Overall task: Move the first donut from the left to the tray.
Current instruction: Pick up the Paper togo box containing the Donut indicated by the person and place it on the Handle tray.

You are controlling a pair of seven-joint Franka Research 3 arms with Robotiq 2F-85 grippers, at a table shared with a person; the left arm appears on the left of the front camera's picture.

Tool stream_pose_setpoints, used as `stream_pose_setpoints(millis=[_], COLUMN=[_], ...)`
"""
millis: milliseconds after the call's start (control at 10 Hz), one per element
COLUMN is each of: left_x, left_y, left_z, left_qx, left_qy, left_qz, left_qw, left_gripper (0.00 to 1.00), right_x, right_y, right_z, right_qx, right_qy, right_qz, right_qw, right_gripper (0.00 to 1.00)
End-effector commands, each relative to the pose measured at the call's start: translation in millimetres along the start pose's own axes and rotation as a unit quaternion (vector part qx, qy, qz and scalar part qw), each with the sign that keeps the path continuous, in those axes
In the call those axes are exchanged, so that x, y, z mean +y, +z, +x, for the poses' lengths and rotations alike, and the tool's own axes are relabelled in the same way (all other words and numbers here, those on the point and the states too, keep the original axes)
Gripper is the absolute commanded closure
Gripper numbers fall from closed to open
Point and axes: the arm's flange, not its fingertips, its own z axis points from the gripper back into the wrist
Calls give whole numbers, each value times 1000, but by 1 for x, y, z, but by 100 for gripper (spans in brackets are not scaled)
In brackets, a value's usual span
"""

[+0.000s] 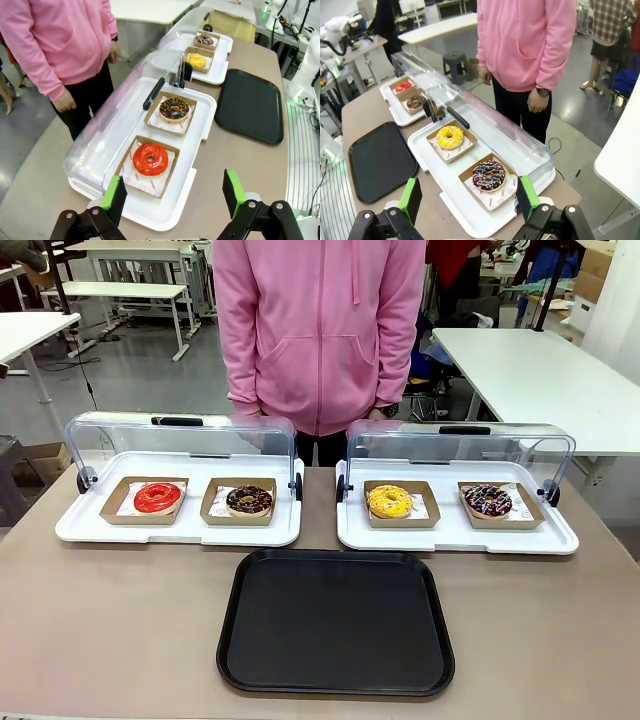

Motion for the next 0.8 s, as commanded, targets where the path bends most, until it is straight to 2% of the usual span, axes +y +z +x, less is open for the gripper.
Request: stream_pose_setpoints(millis=[0, 700], left_x=[-1, -1], left_y=[0, 0], left_z=[1, 1], left_qx=[1, 1], left_qy=[-2, -2], left_qz=[0, 0], left_qw=[1000, 1000], left_gripper=[0, 0], right_x=[-1, -1], right_y=[0, 0], right_z=[1, 1], right_qx=[-6, -6], right_qy=[3, 3], right_qz=[3, 3], right_qw=[1000, 1000], right_gripper=[0, 0])
